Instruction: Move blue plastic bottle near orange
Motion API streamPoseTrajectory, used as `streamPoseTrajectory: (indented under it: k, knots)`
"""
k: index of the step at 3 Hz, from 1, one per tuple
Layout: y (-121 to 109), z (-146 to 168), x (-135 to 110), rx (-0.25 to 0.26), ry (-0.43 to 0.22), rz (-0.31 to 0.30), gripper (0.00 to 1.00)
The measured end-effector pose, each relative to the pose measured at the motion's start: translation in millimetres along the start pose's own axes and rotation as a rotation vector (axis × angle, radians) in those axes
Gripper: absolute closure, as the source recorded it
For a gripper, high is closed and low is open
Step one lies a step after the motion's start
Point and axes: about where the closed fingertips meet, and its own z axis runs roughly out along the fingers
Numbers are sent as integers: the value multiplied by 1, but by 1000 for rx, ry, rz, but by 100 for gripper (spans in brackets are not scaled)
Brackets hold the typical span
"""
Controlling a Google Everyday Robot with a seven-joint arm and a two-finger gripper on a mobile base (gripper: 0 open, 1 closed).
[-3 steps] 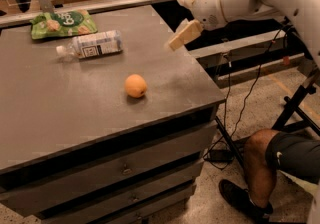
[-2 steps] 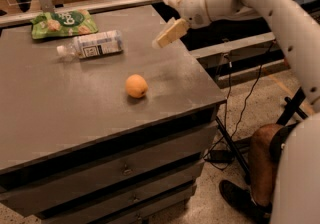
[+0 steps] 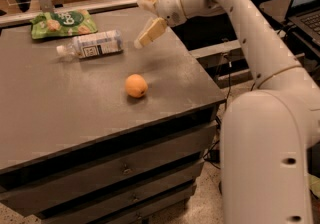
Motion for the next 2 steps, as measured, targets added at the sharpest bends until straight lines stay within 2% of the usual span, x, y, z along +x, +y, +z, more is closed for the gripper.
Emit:
streamPoseTrajectory:
  k: [1, 2]
  knots:
    - [2, 30, -3, -72, 15, 13, 0]
    - [6, 53, 1, -125, 46, 51, 0]
